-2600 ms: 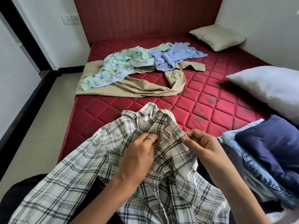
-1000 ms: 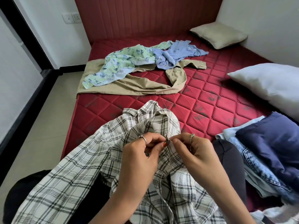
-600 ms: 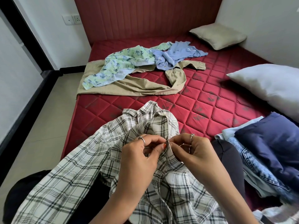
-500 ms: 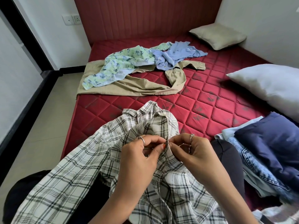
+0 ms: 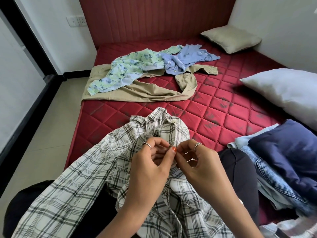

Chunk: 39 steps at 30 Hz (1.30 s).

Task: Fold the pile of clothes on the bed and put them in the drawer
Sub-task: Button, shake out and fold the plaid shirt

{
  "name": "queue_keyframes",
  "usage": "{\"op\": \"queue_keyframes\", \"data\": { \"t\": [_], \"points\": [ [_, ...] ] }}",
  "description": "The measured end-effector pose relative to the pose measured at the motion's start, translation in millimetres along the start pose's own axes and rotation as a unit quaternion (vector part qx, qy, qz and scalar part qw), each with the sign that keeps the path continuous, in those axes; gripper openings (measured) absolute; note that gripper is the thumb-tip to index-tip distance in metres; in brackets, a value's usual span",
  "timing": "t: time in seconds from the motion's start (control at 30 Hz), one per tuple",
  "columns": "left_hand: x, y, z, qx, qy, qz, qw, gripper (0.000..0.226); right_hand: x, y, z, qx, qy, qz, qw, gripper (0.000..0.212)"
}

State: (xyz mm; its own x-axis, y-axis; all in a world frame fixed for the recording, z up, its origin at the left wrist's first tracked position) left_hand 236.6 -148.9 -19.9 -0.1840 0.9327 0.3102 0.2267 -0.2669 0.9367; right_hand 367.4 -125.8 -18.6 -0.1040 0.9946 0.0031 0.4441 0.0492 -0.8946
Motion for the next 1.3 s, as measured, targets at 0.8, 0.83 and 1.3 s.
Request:
{"op": "queue_keyframes", "data": {
  "t": [0.8, 0.83, 1.3],
  "points": [
    [3.3, -22.1, -1.3, -0.017, 0.015, -0.050, 0.999, 0.019, 4.6, 21.8, 20.5, 0.375, -0.138, 0.171, 0.901, 0.005],
    [2.8, -23.4, -1.9, -0.018, 0.013, -0.055, 0.998, 0.019, 4.8, 22.2, 20.1, 0.361, -0.132, 0.163, 0.909, 0.005],
    [-0.5, -24.7, -6.8, 0.069, -0.268, -0.101, 0.956, 0.006, 7.2, 18.7, 9.4, 0.003, -0.070, -0.002, 0.998, 0.037]
  ]
}}
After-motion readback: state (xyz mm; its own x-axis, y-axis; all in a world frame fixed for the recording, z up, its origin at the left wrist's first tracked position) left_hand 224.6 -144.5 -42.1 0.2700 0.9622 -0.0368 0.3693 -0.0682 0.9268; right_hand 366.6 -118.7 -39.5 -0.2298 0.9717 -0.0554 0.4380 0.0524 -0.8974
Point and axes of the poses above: each hand's wrist, its own x-axis towards the middle knuckle, its own z-axis out of the palm, y = z × x, the point moved 5 cm from there along x, towards the middle knuckle, and after that the axes turned 10 degrees about z, right-handed, at the moved point
